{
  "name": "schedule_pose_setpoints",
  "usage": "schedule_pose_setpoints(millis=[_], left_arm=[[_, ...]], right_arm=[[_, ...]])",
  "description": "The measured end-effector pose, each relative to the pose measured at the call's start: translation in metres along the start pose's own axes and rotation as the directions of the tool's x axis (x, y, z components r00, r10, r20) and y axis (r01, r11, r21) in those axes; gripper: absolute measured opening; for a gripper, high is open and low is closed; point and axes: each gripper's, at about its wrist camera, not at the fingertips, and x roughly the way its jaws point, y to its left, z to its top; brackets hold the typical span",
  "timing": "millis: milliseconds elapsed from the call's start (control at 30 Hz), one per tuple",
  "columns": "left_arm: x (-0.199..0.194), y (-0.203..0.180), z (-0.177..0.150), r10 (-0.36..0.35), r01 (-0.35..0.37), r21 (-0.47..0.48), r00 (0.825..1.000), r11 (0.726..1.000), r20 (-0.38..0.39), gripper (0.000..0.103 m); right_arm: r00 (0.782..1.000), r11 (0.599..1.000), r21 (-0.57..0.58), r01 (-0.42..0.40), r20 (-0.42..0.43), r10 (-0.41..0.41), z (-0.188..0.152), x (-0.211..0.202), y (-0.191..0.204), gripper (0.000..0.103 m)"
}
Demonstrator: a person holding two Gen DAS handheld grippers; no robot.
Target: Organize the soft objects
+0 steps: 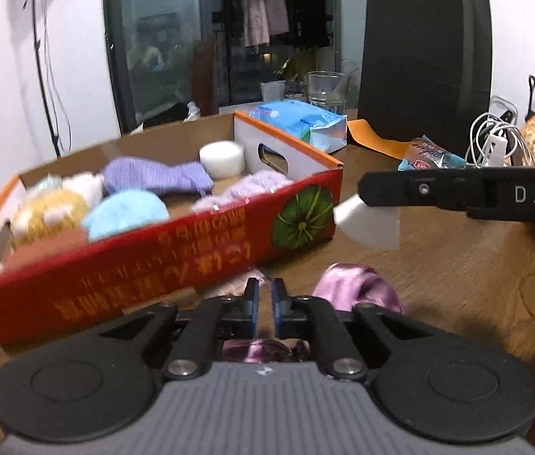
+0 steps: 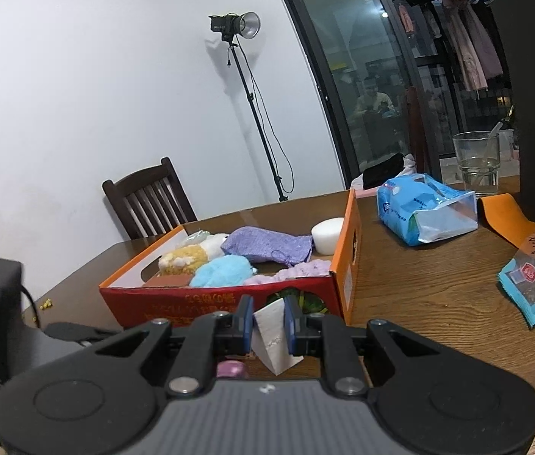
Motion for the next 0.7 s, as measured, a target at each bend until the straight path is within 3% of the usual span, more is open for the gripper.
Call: schedule_pose_setpoints(millis=[33,100,200,267,300,333,400,600,700], left_arm=[[0.004,0.002,0.002,0.006,-0.006,0.01,1.0,1.0,-0.008,0.04],[0.017,0.009,0.003,0.017,-0.017,0.022,0.999,1.0,-0.027,0.056],[0.033,0.016,0.003,0.02,-0.02,0.002,0.998,1.0,-0.058,0.06],[0.04,0.015,0.003,0.004,-0.005,-0.006,0.998,1.0,-0.071,0.058],[0.042,0.015,0.003,-0.014,0.014,-0.004,0.997,1.0,-0.074,0.047],[0.042,0.015,0.003,-0.036,0.036,-0.008,0.997,0.999,-0.072,0.029],[0.04,0.013,0.006,-0.058,0.057,-0.017,0.994,0.998,-0.092,0.018],[0.032,0.008,0.0,-0.048,0.046,-0.019,0.996,0.999,-0.07,0.013],[0.017,0.007,0.0,-0.041,0.041,-0.013,0.999,0.999,-0.002,0.013]], right_arm=[[1.0,1.0,0.003,0.005,-0.004,-0.005,0.0,0.001,-0.002,0.017],[1.0,1.0,0.006,0.015,-0.011,-0.015,-0.001,0.003,-0.003,0.017],[1.0,1.0,0.004,0.019,-0.018,-0.019,-0.002,0.004,-0.005,0.017],[1.0,1.0,0.001,0.021,-0.02,-0.02,-0.002,0.004,-0.005,0.017],[1.0,1.0,0.003,0.021,-0.02,-0.021,-0.002,0.005,-0.005,0.017],[1.0,1.0,0.002,0.022,-0.022,-0.022,-0.002,0.005,-0.005,0.017],[0.999,1.0,0.002,0.024,-0.026,-0.024,-0.003,0.006,-0.006,0.017],[0.999,1.0,-0.009,0.024,-0.038,-0.024,-0.005,0.009,-0.006,0.017],[0.999,1.0,-0.013,0.024,-0.035,-0.025,-0.005,0.008,-0.006,0.017]])
